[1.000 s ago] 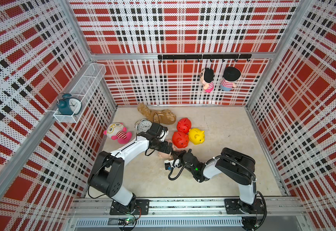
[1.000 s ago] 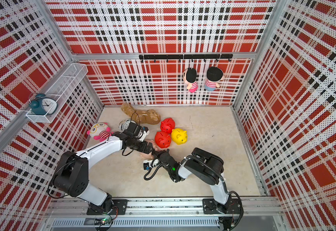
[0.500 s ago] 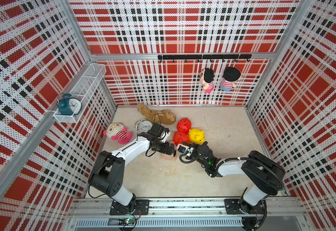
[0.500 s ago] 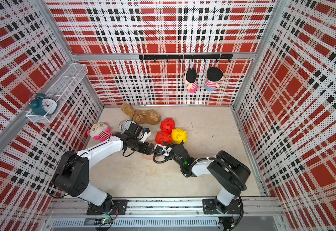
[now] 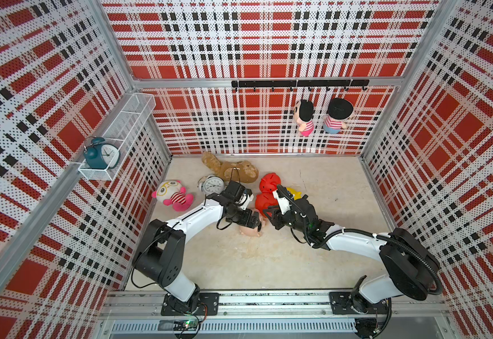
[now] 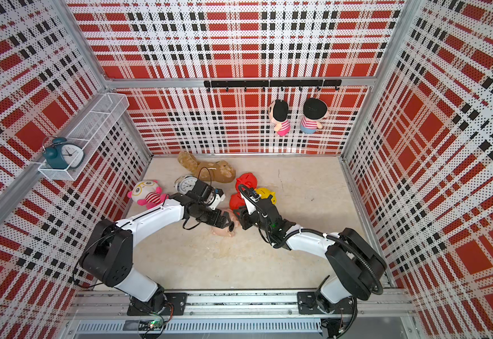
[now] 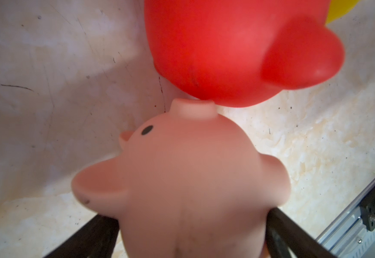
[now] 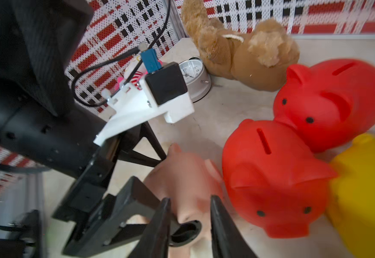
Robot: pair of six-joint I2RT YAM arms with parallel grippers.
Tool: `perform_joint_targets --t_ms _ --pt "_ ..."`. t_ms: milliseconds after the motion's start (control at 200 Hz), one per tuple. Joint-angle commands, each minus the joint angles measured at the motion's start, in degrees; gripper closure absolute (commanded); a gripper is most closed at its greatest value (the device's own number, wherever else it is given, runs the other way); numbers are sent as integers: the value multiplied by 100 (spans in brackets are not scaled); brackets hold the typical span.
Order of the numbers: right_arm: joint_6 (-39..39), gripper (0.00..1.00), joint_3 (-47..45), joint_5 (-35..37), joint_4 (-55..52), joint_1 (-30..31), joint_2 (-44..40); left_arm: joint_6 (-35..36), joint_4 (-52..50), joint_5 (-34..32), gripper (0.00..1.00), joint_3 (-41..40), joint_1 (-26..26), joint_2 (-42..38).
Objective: Open piggy banks
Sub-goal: Open the lid on the piggy bank.
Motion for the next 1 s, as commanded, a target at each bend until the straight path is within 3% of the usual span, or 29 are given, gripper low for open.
perform_joint_targets --t_ms 0,371,992 --pt "2099 69 14 -816 -438 -133 248 -136 -211 72 2 -32 -67 44" --pt "4528 77 -36 -1696 495 -296 922 -221 36 142 2 -267 -79 15" --pt "6011 79 -378 -1734 2267 -278 1906 -706 423 79 2 -509 -442 -165"
